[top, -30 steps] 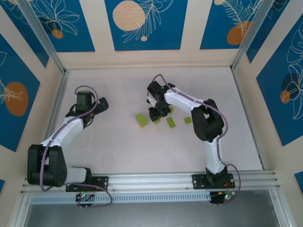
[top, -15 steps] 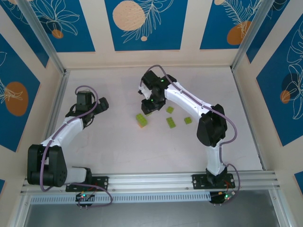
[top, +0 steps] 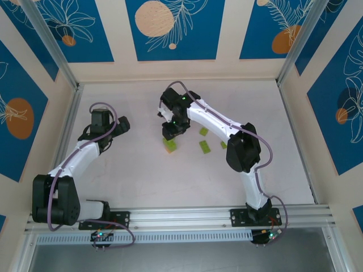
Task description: Assemble a carrot with lego
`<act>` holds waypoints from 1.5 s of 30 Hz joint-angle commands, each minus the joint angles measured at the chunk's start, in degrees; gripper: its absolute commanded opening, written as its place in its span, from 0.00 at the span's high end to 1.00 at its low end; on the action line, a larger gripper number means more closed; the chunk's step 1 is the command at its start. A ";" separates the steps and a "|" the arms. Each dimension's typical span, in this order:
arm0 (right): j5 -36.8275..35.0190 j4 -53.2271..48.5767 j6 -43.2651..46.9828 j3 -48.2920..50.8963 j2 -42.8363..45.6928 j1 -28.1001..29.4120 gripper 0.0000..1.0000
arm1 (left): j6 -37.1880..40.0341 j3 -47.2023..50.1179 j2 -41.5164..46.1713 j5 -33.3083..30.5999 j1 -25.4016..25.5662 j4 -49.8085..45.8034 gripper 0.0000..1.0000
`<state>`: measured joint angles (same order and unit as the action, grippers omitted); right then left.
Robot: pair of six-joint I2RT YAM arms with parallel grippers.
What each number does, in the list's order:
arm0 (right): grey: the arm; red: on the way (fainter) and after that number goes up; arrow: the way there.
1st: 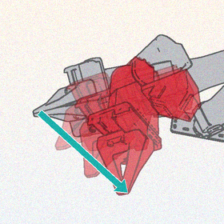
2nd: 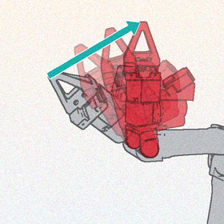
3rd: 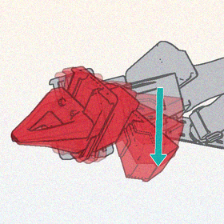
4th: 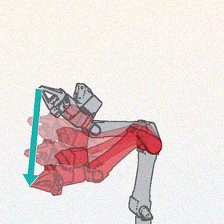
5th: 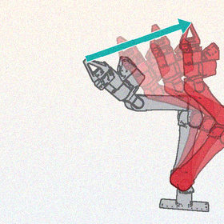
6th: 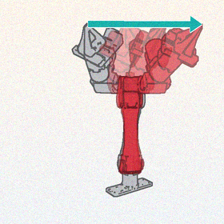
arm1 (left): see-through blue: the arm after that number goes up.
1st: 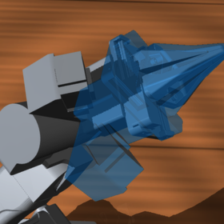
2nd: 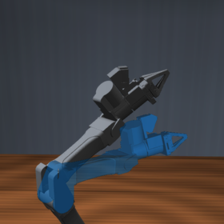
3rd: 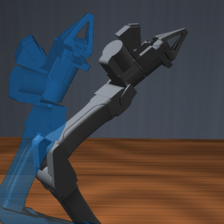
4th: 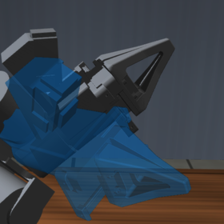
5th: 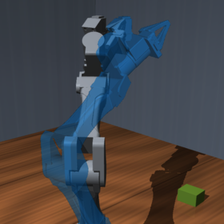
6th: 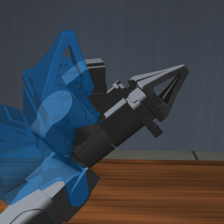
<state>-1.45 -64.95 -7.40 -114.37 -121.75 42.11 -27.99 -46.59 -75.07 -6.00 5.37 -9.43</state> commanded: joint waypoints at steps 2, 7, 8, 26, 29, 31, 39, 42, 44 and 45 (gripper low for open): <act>1.67 -1.45 1.07 -1.65 -1.38 0.26 0.69 | 0.65 -1.05 1.15 0.37 -0.31 0.09 0.02; 1.67 -1.45 1.10 -1.41 -1.82 0.34 0.69 | 0.59 -1.05 1.11 0.29 -0.38 0.05 0.02; 1.78 -1.32 1.24 -1.23 -1.88 0.34 0.69 | 0.61 -1.03 1.09 0.29 -0.35 0.05 0.02; 2.41 -1.08 1.76 -1.00 -4.08 0.61 0.69 | 0.70 -1.13 1.01 0.20 -0.36 0.07 0.02; 2.28 -1.31 1.97 -1.26 -4.50 0.61 0.69 | 0.67 -1.14 1.07 0.24 -0.39 0.03 0.02; 2.21 -1.90 2.26 -1.68 -4.93 0.70 0.69 | 0.66 -1.14 1.16 0.14 -0.38 0.01 0.02; 0.39 -4.00 3.61 -3.89 -6.79 1.49 0.69 | 0.70 -1.14 1.20 0.20 -0.31 0.04 0.02; 0.17 -5.81 4.16 -5.27 -8.02 1.73 0.69 | 0.70 -1.14 1.16 0.11 -0.30 0.00 0.02; 0.09 -7.39 4.73 -6.11 -8.99 1.97 0.69 | 0.69 -1.14 1.17 0.11 -0.36 -0.03 0.02; -0.11 -8.09 5.02 -6.46 -9.58 2.08 0.69 | 0.69 -1.14 1.21 0.12 -0.31 -0.01 0.02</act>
<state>-1.34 -69.08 -4.14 -120.16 -127.74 43.07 -27.99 -46.59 -75.07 -6.00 5.37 -9.43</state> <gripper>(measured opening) 0.313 0.979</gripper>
